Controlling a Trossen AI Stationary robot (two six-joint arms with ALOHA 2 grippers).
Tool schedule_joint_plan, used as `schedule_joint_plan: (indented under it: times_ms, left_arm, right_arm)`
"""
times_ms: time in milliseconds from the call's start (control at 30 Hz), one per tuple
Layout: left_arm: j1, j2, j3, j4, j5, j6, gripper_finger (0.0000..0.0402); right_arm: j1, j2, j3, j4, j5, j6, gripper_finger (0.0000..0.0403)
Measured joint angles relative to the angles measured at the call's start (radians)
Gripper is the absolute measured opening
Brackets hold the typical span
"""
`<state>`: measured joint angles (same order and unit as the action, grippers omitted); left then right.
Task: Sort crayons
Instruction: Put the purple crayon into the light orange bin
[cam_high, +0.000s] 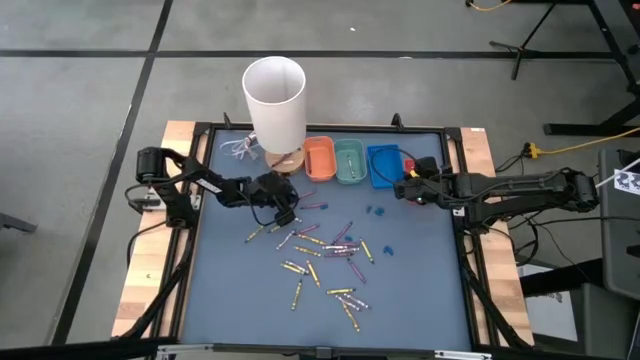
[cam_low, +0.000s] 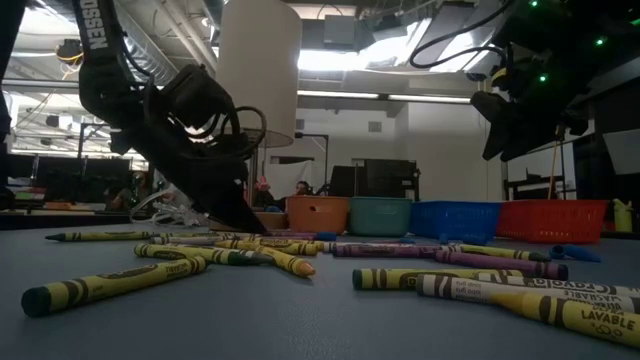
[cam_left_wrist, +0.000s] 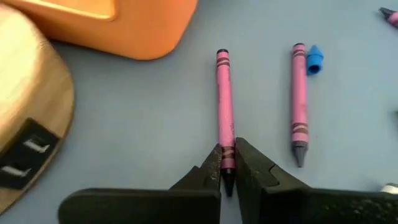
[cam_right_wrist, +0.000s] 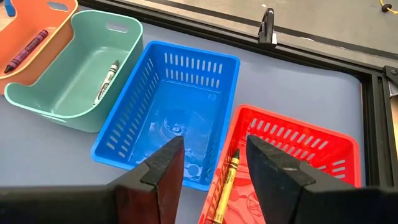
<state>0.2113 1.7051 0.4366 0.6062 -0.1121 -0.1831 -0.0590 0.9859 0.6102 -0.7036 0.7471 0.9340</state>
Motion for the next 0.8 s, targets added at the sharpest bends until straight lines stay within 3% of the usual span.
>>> schedule_joint_plan:
  times_ms: [200,400,667,800]
  left_arm:
    - [-0.051,-0.016,0.01,0.015,0.007,-0.036,0.0009]
    - [-0.076,-0.028,0.072,0.037,-0.055,-0.053,0.0009]
    - [-0.046,-0.029,0.196,0.04,-0.341,-0.045,0.0009]
    - [0.002,-0.029,0.225,0.038,-0.376,-0.04,0.0009]
  right_arm:
    - [0.0,0.0,0.0,0.0,0.0,0.0,0.0172]
    - [0.0,0.0,0.0,0.0,-0.001,0.0,0.0172]
    - [0.0,0.0,0.0,0.0,-0.004,0.0,0.0172]
    - [0.0,0.0,0.0,0.0,-0.003,0.0,0.0172]
